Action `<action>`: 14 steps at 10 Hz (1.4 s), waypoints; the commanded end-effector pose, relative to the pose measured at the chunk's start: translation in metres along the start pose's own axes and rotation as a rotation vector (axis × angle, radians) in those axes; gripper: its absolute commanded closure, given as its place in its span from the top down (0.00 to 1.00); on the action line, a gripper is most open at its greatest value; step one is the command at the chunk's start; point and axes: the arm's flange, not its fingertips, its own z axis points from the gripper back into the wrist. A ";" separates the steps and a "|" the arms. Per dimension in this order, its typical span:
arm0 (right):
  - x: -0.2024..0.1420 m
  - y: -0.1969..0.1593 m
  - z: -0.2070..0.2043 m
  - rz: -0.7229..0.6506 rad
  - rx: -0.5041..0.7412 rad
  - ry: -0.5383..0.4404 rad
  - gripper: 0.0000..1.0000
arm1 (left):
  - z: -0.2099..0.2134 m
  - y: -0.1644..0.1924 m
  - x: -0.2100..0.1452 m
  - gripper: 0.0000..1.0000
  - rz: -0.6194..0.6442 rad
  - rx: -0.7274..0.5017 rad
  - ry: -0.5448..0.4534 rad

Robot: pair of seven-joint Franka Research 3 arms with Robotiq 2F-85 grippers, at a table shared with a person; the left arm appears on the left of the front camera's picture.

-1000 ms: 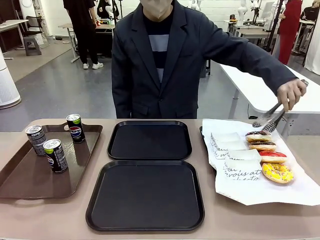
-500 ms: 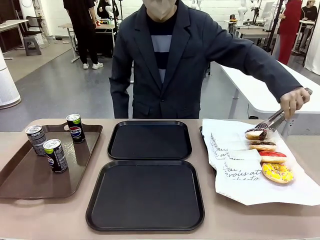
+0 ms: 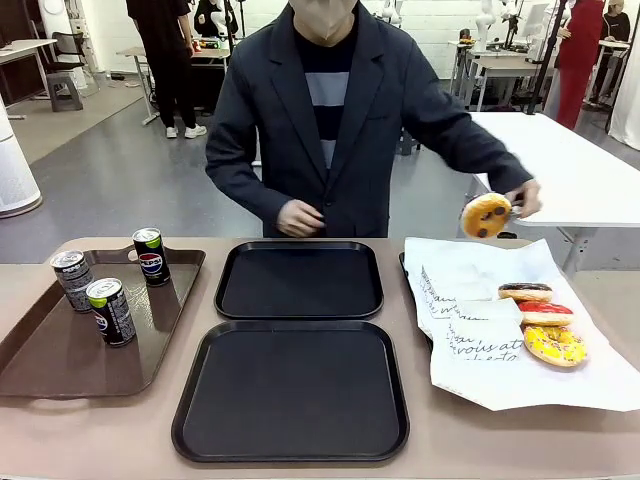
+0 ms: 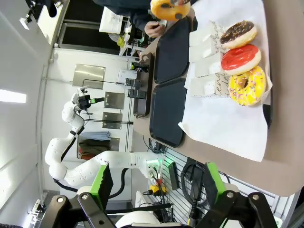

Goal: Set up donuts and drinks on trays.
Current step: Pick up one Pepsi coke and place it on the Flat Tray.

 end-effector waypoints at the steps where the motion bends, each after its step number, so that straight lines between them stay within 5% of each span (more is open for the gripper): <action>1: 0.001 -0.002 0.001 0.021 0.025 -0.010 1.00 | -0.036 -0.035 0.016 1.00 -0.054 0.255 0.189; 3: 0.001 -0.002 0.001 0.021 0.025 -0.010 1.00 | -0.085 -0.061 0.023 1.00 -0.105 0.516 0.360; 5: 0.001 -0.002 0.001 0.021 0.025 -0.010 1.00 | -0.125 -0.078 0.030 1.00 -0.074 0.592 0.468; 8: 0.001 -0.002 0.001 0.021 0.025 -0.010 1.00 | -0.168 -0.092 0.031 1.00 0.014 0.585 0.375; 9: 0.001 -0.002 0.001 0.021 0.025 -0.010 1.00 | -0.153 -0.086 0.025 1.00 -0.060 0.597 0.471; 14: 0.001 -0.002 0.001 0.021 0.025 -0.010 1.00 | -0.153 -0.086 0.025 1.00 -0.060 0.597 0.471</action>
